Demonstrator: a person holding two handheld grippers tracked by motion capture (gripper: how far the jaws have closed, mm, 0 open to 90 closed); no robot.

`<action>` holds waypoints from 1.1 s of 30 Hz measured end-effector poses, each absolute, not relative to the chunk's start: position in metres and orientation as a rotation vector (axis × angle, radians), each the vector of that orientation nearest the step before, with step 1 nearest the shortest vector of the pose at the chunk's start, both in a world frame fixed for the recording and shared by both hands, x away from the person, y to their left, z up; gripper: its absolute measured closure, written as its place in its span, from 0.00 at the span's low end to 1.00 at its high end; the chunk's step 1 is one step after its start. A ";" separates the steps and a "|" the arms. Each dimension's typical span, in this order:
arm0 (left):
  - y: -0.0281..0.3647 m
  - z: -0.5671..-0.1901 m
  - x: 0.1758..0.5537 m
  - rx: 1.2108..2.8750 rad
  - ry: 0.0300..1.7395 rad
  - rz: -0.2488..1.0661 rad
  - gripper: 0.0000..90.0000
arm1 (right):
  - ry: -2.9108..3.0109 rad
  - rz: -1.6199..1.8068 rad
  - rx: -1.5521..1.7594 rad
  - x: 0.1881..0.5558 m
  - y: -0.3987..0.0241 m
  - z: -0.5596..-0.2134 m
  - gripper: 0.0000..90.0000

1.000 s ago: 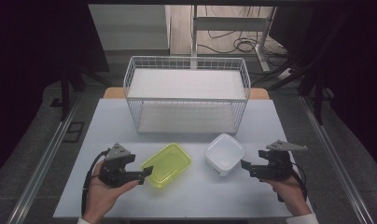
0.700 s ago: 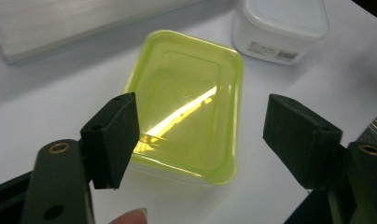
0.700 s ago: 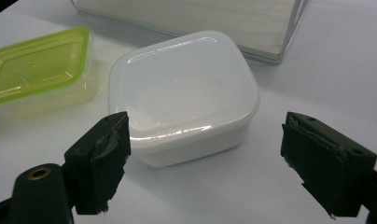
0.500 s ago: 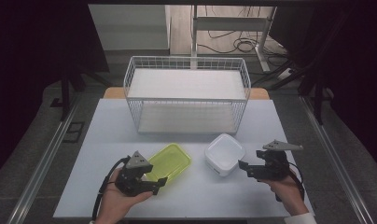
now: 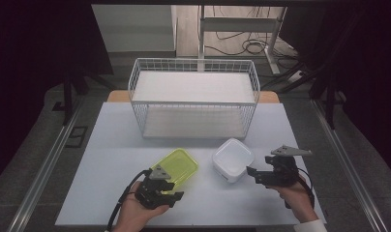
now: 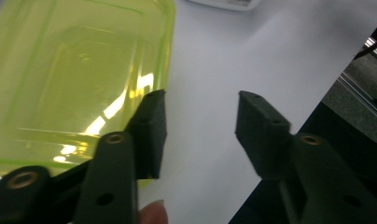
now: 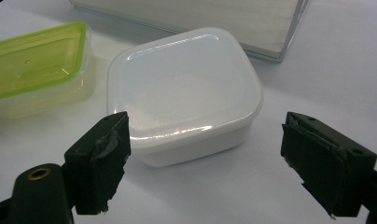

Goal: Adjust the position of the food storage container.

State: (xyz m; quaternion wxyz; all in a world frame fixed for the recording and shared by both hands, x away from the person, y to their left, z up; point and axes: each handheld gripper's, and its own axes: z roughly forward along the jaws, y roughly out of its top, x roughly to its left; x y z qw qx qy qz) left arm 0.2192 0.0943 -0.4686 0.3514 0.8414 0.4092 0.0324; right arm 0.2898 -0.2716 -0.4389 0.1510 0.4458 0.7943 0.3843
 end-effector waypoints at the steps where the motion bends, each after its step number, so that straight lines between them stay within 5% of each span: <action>1: 0.091 -0.471 0.219 2.182 1.053 0.072 0.69 | 2.283 1.103 1.276 0.290 -0.271 -0.439 0.18; 3: 0.085 -0.475 0.219 2.213 1.018 0.037 0.87 | 2.288 1.096 1.279 0.290 -0.271 -0.440 0.18; 8: 0.077 -0.483 0.221 2.274 1.009 0.014 1.00 | 2.290 1.094 1.279 0.291 -0.270 -0.441 0.18; 33: 0.089 -0.501 0.235 2.329 1.148 0.060 1.00 | 2.293 1.070 1.266 0.293 -0.266 -0.442 0.17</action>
